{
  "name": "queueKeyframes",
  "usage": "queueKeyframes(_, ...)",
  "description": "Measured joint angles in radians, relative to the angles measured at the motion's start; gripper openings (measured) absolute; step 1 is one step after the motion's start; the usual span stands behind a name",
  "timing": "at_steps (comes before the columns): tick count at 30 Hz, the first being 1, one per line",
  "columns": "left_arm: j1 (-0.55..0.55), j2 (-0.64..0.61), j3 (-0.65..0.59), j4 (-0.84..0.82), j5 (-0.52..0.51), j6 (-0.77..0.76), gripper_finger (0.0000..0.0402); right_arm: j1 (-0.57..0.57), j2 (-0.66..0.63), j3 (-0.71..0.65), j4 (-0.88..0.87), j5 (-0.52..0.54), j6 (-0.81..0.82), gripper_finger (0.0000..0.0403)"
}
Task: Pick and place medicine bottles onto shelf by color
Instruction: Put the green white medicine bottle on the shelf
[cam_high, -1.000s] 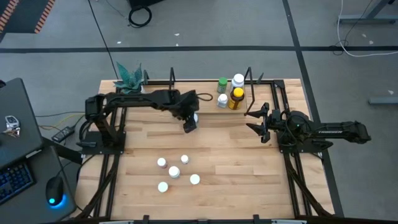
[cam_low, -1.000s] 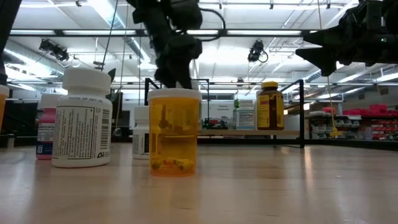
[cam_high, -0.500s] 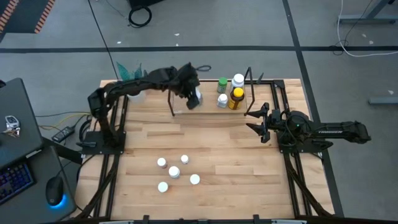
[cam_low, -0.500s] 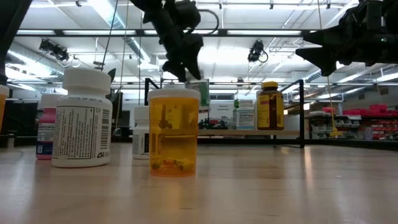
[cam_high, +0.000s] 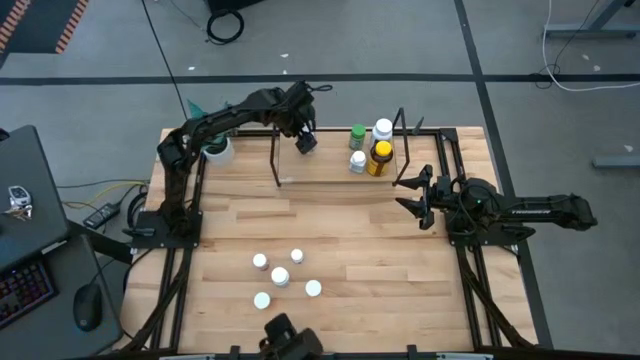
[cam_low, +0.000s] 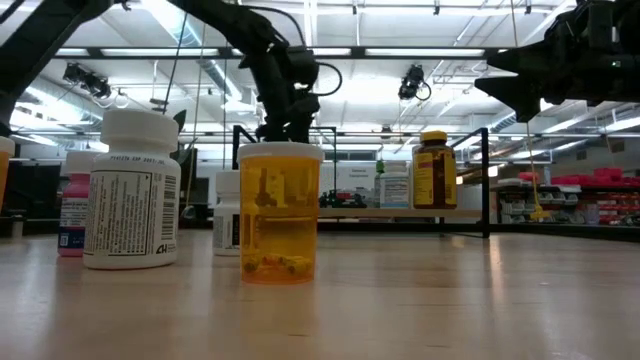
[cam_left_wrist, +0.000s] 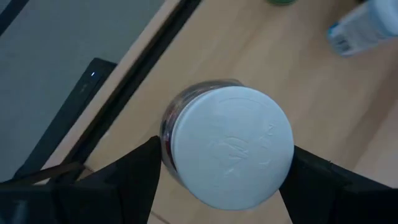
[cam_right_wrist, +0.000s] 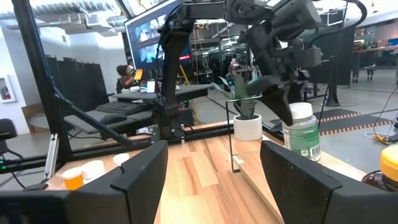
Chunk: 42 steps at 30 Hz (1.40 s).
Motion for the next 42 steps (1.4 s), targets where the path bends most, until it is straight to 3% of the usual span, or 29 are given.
queueKeyframes(12, 0.082, 0.000, 0.002, 0.010, -0.007, 0.002, 0.0279, 0.000, 0.000, 0.000, 0.001, -0.001, 0.000, 0.0265)
queueKeyframes(21, 0.085, 0.000, 0.002, 0.006, -0.008, 0.029, 0.0279, 0.000, 0.000, 0.000, 0.001, -0.001, 0.000, 0.0265)
queueKeyframes(36, 0.072, 0.000, 0.000, -0.006, -0.012, 0.525, 0.0281, 0.000, 0.000, 0.000, 0.001, -0.002, 0.000, 0.0265)
queueKeyframes(42, 0.076, 0.000, 0.000, -0.005, 0.046, 0.582, 0.0281, 0.000, 0.000, 0.000, 0.001, -0.002, 0.000, 0.0265)
